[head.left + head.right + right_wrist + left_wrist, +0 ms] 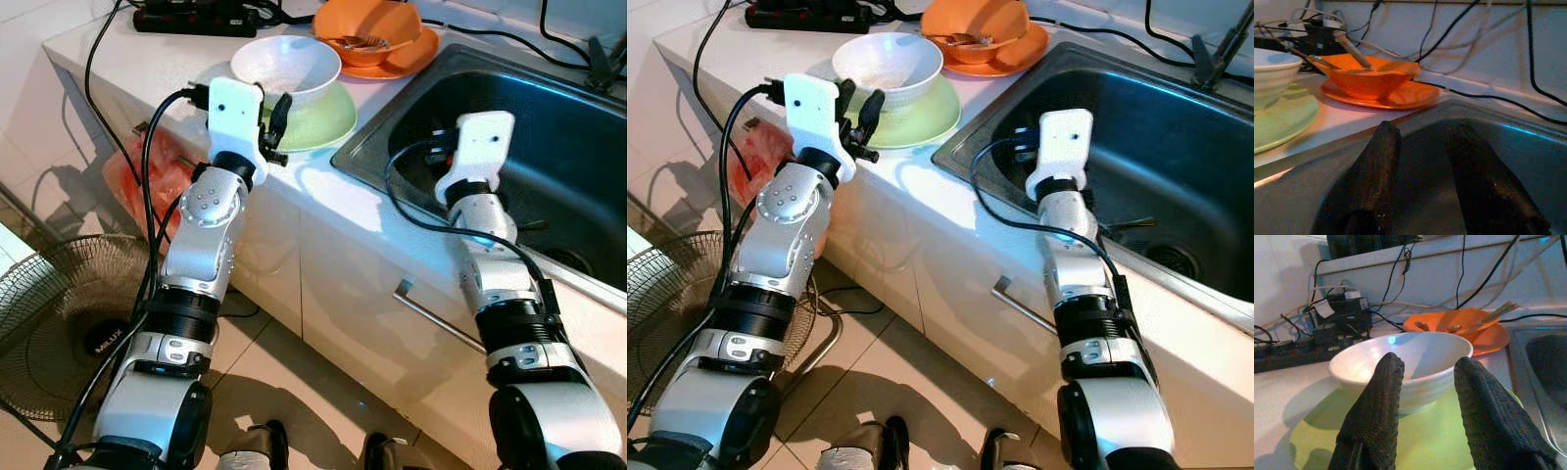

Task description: Kitchen organization

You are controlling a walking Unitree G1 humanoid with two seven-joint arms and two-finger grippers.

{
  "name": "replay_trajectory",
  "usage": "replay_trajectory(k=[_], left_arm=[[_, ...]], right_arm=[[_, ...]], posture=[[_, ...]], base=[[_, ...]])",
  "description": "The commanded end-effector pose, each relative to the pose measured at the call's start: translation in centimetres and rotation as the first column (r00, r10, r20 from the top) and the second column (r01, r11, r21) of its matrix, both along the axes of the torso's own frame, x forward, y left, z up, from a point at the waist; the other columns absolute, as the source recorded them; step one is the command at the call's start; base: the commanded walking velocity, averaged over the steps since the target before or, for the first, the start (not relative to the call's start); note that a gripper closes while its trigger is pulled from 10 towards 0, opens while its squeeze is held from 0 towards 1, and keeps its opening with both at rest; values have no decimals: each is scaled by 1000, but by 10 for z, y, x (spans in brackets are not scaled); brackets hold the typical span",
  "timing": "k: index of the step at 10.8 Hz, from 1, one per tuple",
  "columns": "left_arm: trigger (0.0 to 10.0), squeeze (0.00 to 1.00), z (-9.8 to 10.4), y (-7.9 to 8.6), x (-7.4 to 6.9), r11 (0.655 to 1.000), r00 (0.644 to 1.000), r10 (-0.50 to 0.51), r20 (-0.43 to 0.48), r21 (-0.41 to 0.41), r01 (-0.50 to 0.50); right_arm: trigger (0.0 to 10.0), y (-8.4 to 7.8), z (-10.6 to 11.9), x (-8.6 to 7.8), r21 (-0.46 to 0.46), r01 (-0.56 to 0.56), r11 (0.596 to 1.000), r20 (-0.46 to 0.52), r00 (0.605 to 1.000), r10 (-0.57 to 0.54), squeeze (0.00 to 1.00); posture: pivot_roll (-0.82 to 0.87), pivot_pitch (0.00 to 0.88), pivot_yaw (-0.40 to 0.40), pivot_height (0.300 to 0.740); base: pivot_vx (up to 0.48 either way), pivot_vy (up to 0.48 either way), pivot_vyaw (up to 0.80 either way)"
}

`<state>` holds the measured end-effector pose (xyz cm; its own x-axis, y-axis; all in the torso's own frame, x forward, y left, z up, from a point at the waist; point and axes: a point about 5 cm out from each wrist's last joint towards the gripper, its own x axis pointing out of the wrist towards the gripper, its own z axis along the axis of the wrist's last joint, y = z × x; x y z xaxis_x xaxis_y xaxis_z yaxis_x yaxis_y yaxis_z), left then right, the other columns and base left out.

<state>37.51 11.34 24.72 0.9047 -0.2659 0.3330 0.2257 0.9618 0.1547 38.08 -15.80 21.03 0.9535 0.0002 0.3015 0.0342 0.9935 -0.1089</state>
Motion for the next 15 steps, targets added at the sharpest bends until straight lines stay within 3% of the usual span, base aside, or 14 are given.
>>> replay_trajectory(k=[1,15], left_arm=[[10000,0,2,-1,-2,1000,1000,2,22,4,-2],[10000,0,-3,-12,-6,998,999,-46,24,36,46]], right_arm=[[10000,-2,0,-1,27,13,1000,-5,1000,-13,0],[10000,7,-6,-3,24,-10,1000,-46,999,11,0]], posture=[[20,144,14,740],[21,138,7,740]], base=[[0,0,-800],[0,0,-791]])
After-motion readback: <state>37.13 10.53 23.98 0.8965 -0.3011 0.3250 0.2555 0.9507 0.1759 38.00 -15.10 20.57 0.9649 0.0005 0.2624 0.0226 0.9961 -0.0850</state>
